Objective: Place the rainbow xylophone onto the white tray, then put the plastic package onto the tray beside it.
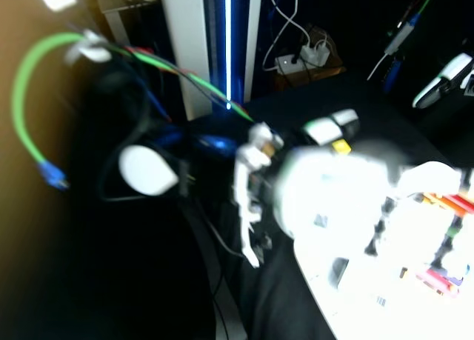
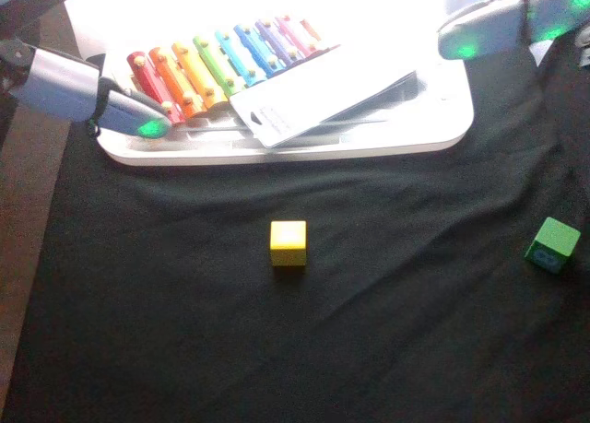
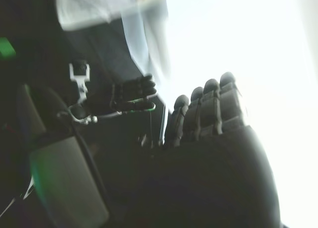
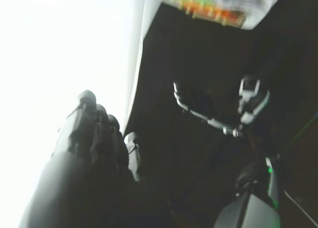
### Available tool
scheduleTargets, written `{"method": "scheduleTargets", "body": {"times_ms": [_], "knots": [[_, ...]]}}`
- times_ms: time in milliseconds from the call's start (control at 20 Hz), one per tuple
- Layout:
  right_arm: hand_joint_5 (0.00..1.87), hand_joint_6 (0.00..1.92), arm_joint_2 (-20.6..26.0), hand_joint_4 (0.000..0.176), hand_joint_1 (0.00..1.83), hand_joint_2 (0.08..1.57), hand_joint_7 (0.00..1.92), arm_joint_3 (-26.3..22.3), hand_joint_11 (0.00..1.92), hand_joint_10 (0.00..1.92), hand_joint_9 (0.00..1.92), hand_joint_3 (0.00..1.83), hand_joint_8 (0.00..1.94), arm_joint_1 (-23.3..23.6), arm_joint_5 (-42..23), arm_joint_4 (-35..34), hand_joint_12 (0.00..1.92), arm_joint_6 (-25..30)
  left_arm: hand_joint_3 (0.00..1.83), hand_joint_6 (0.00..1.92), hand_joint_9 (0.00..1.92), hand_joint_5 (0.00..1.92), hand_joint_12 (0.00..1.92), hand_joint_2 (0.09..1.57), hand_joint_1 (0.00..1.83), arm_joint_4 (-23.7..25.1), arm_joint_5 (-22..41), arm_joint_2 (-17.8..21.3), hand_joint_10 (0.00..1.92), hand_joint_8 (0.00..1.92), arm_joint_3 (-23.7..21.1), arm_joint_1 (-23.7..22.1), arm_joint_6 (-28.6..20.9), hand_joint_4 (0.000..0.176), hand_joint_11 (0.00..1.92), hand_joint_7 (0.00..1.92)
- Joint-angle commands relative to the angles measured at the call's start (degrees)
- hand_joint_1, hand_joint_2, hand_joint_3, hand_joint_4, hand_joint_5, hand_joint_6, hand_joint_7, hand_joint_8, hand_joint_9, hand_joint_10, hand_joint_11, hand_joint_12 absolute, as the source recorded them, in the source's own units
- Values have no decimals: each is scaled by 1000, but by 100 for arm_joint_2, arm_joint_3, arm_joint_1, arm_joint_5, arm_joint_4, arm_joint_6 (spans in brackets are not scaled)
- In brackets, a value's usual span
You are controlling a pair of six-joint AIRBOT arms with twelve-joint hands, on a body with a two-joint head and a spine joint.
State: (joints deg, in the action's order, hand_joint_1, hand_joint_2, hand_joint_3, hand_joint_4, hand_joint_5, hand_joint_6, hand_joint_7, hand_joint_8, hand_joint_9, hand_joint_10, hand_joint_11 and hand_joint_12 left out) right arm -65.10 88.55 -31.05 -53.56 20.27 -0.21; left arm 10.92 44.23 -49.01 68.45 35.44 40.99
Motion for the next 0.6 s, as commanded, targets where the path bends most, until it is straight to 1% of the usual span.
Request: {"method": "scheduleTargets", "body": {"times_ms": [0, 50, 100, 150, 200, 300, 350, 400, 500, 550], "knots": [[0, 0, 35, 176, 750, 511, 0, -78, 0, 0, 0, 4, 0, 33, -764, -300, 61, -85, 24, 0, 0, 0, 0, 725, 834, -293, 989, 107, 0, 0, -49, 8, 84, 51, 0, 0], [0, 0, 123, 176, 762, 514, 0, -204, 0, 0, 0, 5, 0, 24, -922, -310, 11, -156, 23, 0, 0, 0, 0, 725, 821, -416, 1230, 210, 0, 0, -178, 102, 205, 53, 0, 0], [0, 0, 189, 176, 759, 531, 0, -290, 23, 0, 0, 11, 0, 9, -1095, -311, 13, -163, 23, 0, 0, 0, 0, 726, 823, -522, 1478, 310, 0, 0, -286, 192, 317, 50, 0, 0], [0, 0, 238, 176, 784, 550, 0, -344, 9, 0, 0, 16, 0, -8, -1199, -319, 6, -163, 25, 0, 0, 0, 0, 730, 809, -590, 1648, 373, 0, 0, -359, 236, 378, 52, 0, 0], [0, 0, 289, 176, 774, 552, 0, -409, 7, 0, 0, 15, 0, -87, -1381, -386, 4, -166, 13, 0, 0, 0, 0, 706, 780, -675, 1876, 431, 0, 0, -429, 295, 429, 69, 0, 0], [0, 0, 400, 176, 828, 557, 0, -533, 1, 0, 0, 12, 0, -429, -1975, -754, 1, -200, 15, 0, 0, 0, 0, 710, 747, -824, 2289, 488, 0, 0, -536, 376, 514, 43, 0, 0], [0, 0, 508, 176, 871, 573, 0, -642, 0, 0, 0, 17, 0, -529, -2138, -862, 0, -258, 26, 0, 0, 0, 0, 733, 729, -847, 2417, 503, 0, 0, -572, 381, 538, 40, 0, 0], [0, 0, 636, 176, 870, 588, 0, -787, 20, 0, 0, 19, 0, -577, -2216, -925, 9, -400, 55, 0, 0, 0, 0, 796, 712, -874, 2538, 517, 0, 0, -610, 393, 555, 42, 0, 0], [0, 0, 848, 176, 844, 586, 0, -1102, 46, 0, 0, 12, 0, -622, -2374, -1014, 21, -752, 68, 0, 0, 0, 0, 822, 718, -957, 2785, 584, 0, 1, -689, 491, 574, 49, 0, 4], [0, 0, 892, 176, 821, 591, 0, -1193, 44, 0, 0, 12, 0, -674, -2534, -1053, 20, -824, 67, 0, 0, 0, 0, 821, 715, -1027, 2956, 643, 0, 3, -740, 579, 588, 59, 0, 8]]}}
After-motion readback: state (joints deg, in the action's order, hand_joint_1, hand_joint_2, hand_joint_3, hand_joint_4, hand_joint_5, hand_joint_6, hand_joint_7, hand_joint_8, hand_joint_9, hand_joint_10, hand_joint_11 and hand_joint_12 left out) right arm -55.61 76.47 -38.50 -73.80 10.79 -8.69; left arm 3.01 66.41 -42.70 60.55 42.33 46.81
